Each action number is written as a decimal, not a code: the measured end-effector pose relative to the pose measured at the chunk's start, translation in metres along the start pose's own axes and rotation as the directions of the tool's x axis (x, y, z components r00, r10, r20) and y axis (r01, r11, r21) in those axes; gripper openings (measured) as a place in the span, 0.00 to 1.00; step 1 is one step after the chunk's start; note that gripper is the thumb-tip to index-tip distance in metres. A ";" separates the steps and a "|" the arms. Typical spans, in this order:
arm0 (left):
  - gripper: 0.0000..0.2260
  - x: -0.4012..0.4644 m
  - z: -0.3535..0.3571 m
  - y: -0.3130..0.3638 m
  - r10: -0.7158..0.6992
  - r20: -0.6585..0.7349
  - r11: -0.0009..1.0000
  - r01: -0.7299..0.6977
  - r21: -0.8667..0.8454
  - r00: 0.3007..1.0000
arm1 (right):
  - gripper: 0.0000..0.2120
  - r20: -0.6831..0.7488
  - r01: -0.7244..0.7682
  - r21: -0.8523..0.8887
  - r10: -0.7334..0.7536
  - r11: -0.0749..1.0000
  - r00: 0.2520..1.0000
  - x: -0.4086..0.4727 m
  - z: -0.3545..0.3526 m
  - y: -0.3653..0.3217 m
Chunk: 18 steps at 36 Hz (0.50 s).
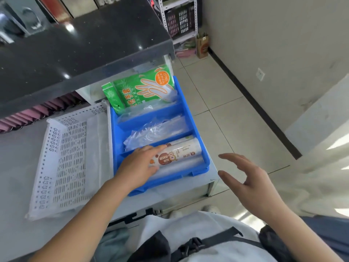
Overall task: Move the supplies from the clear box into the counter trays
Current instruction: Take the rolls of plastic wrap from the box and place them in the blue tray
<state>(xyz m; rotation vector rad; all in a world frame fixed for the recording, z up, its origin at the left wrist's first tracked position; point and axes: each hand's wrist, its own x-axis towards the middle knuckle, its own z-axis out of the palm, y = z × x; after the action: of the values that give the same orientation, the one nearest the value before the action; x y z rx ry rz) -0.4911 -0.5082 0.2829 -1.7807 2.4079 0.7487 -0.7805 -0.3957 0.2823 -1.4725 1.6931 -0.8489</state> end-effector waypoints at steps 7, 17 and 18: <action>0.33 -0.006 0.005 0.016 -0.034 -0.116 0.998 0.028 -0.055 0.993 | 0.17 0.092 0.060 -0.052 -0.055 0.997 0.994 0.000 -0.019 0.005; 0.35 -0.113 0.019 0.062 -0.273 -0.367 0.953 0.197 -0.230 0.889 | 0.23 0.309 0.375 -0.095 -0.331 0.922 0.892 0.036 -0.004 -0.045; 0.35 -0.128 0.021 0.064 -0.316 -0.405 0.942 0.233 -0.241 0.858 | 0.24 0.329 0.424 -0.083 -0.377 0.902 0.866 0.038 0.003 -0.054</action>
<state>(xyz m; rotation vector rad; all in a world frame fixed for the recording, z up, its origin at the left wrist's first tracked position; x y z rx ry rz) -0.5120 -0.3721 0.3277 -2.5463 2.2912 0.6029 -0.7532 -0.4403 0.3222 -1.9957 1.2589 -0.6630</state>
